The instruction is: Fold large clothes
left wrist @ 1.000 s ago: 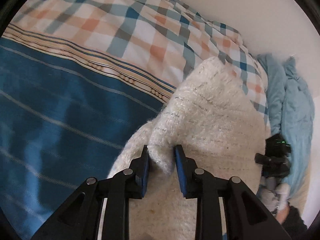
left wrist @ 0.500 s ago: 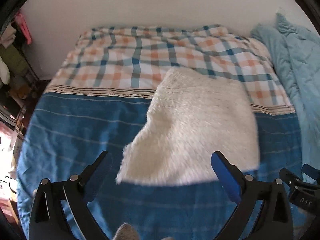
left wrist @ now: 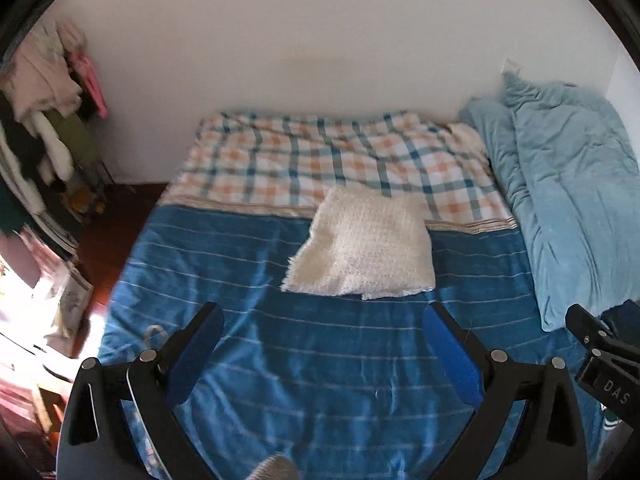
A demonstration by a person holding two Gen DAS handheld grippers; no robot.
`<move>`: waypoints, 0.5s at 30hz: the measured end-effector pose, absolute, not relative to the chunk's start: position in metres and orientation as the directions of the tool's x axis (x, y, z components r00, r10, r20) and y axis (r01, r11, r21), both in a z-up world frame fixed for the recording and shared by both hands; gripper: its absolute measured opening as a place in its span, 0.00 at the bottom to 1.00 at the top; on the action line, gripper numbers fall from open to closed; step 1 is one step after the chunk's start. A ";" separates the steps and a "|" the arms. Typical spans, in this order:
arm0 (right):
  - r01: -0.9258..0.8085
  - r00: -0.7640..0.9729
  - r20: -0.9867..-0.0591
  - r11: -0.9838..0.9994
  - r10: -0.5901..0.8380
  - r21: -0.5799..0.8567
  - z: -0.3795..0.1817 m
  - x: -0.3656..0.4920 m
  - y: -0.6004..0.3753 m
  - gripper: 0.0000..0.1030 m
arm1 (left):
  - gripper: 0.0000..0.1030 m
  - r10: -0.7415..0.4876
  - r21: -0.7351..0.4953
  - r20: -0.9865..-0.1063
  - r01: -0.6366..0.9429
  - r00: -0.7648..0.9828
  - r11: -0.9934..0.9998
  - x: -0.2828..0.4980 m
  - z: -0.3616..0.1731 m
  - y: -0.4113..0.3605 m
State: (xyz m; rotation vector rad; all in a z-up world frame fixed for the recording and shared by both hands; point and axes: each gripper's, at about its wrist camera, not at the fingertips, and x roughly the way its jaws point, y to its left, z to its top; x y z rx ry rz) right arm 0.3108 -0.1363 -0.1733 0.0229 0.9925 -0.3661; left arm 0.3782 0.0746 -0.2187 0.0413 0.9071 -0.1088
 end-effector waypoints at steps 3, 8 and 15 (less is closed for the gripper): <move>0.311 0.513 -0.811 0.942 -0.280 -0.129 -0.123 0.262 -0.128 0.95 | 0.99 -0.090 -0.011 -0.774 0.129 0.627 0.992 0.337 -0.181 0.078; 0.297 0.579 -0.767 0.948 -0.275 -0.116 -0.043 0.189 -0.118 0.95 | 0.99 -0.116 -0.019 -0.748 0.153 0.653 0.988 0.284 -0.128 0.081; 0.299 0.654 -0.702 0.949 -0.283 -0.103 0.031 0.115 -0.112 0.95 | 0.99 -0.127 -0.011 -0.685 0.164 0.718 0.986 0.233 -0.076 0.084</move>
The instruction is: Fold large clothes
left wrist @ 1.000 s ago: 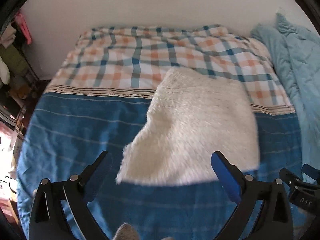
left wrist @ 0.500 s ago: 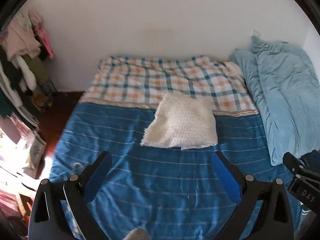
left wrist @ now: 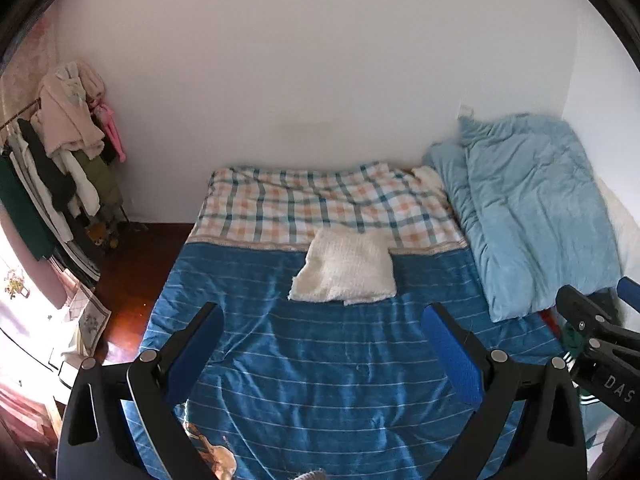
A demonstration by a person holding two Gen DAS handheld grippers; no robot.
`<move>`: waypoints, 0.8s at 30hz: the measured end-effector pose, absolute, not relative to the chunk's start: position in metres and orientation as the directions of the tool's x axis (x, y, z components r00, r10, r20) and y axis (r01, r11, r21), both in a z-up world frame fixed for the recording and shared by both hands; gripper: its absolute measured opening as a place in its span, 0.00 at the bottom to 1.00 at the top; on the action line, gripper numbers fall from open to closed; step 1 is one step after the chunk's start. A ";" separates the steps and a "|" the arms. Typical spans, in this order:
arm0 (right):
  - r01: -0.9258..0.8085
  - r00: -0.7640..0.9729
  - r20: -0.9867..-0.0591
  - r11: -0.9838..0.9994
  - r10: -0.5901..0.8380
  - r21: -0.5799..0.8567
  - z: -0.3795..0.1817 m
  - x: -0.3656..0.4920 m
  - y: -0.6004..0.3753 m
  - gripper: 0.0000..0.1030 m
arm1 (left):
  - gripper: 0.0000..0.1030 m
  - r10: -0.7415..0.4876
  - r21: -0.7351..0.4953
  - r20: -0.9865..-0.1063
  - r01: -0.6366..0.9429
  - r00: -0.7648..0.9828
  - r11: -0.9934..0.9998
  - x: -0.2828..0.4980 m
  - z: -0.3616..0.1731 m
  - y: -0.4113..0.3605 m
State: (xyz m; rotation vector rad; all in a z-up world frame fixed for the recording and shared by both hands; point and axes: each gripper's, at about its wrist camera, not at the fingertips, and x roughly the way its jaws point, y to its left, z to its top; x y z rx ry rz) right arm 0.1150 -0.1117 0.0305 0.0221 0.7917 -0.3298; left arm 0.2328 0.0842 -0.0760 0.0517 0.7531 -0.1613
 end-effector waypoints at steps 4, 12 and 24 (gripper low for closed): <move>0.304 0.679 -0.677 0.948 -0.283 -0.091 0.057 0.085 -0.112 0.95 | 0.99 -0.135 -0.024 -0.669 0.159 0.731 0.987 0.212 -0.059 0.087; 0.315 0.693 -0.655 0.944 -0.301 -0.101 0.076 0.058 -0.117 0.95 | 0.99 -0.126 -0.024 -0.638 0.144 0.760 0.989 0.183 -0.042 0.085; 0.302 0.720 -0.631 0.949 -0.289 -0.091 0.082 0.050 -0.119 0.97 | 0.99 -0.111 -0.005 -0.619 0.137 0.777 0.990 0.167 -0.036 0.082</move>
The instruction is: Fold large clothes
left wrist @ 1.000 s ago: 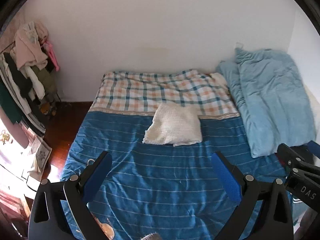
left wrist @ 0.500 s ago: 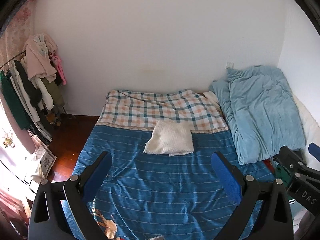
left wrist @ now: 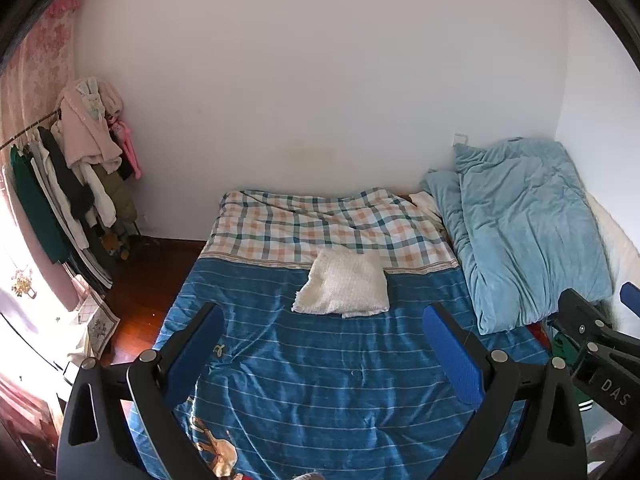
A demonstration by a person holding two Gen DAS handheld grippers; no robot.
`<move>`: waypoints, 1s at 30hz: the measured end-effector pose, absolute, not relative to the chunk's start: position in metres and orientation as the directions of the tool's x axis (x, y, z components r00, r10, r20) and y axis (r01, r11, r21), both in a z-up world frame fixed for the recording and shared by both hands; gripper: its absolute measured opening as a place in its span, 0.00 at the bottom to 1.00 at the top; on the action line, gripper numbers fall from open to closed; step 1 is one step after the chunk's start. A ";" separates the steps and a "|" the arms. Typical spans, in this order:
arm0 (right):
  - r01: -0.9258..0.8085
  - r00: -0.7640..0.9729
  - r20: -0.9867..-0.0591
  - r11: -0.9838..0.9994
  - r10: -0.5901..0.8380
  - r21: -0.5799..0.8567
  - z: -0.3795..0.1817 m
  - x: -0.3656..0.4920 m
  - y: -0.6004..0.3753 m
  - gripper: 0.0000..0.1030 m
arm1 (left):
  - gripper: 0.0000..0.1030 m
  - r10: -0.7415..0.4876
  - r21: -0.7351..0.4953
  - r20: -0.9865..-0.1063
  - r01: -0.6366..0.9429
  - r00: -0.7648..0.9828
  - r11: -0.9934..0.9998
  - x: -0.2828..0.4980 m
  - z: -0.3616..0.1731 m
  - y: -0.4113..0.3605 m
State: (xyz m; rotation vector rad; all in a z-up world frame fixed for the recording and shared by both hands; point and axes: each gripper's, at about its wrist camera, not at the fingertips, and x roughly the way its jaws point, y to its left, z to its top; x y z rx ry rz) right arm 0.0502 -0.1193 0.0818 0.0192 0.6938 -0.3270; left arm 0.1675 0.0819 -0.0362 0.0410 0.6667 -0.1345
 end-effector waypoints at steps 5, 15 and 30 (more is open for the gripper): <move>0.296 0.725 -0.628 0.951 -0.283 -0.086 0.081 0.054 -0.119 0.97 | 0.99 -0.101 -0.006 -0.612 0.124 0.784 0.992 0.166 -0.034 0.084; 0.277 0.733 -0.630 0.959 -0.256 -0.067 0.078 0.058 -0.117 0.98 | 0.99 -0.096 -0.003 -0.601 0.118 0.794 0.993 0.165 -0.030 0.086; 0.249 0.741 -0.628 0.966 -0.238 -0.071 0.078 0.059 -0.113 0.98 | 0.99 -0.094 -0.006 -0.597 0.113 0.797 0.994 0.165 -0.026 0.084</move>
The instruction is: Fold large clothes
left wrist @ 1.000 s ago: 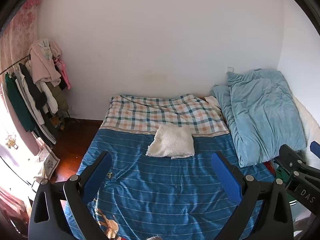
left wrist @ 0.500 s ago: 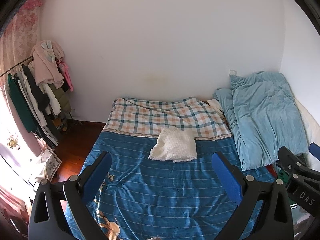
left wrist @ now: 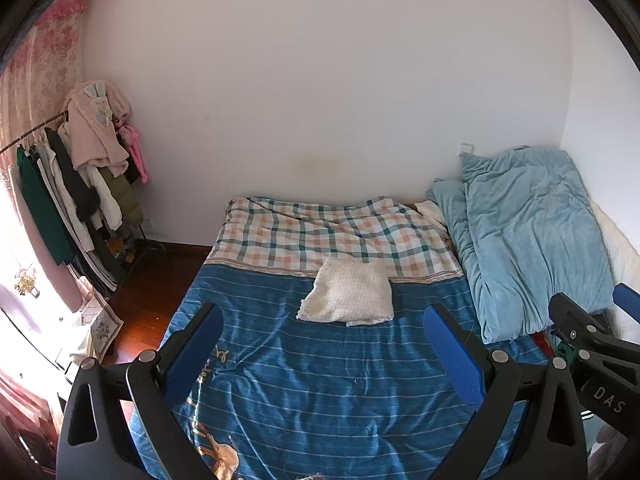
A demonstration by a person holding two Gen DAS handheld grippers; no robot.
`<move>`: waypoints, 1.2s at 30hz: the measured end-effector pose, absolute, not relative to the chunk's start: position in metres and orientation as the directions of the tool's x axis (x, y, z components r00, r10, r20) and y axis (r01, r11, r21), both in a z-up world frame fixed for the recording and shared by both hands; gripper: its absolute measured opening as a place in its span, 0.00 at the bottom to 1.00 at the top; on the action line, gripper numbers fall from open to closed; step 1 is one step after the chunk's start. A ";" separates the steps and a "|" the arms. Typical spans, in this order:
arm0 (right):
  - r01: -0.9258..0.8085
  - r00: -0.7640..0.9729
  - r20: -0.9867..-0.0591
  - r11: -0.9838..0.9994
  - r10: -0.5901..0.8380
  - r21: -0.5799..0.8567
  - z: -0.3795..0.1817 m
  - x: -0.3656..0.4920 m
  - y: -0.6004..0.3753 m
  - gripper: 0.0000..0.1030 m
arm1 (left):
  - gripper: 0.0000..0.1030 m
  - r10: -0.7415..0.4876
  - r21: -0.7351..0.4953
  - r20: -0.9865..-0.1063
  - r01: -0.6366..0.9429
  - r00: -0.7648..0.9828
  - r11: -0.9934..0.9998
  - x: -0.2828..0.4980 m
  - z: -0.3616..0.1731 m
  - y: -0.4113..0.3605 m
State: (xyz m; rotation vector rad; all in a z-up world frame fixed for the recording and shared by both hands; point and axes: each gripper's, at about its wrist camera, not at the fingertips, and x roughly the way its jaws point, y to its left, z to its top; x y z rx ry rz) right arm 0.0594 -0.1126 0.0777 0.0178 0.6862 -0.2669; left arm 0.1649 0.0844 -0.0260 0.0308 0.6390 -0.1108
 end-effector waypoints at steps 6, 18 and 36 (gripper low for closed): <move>0.243 0.741 -0.630 0.967 -0.232 -0.070 0.079 0.058 -0.113 0.98 | 0.99 -0.088 -0.002 -0.597 0.108 0.797 0.994 0.165 -0.025 0.085; 0.237 0.739 -0.633 0.969 -0.229 -0.073 0.078 0.063 -0.113 0.98 | 0.99 -0.085 -0.002 -0.595 0.104 0.799 0.995 0.163 -0.025 0.083; 0.231 0.739 -0.636 0.970 -0.222 -0.070 0.079 0.064 -0.114 0.98 | 0.99 -0.069 0.003 -0.594 0.087 0.802 0.996 0.158 -0.022 0.082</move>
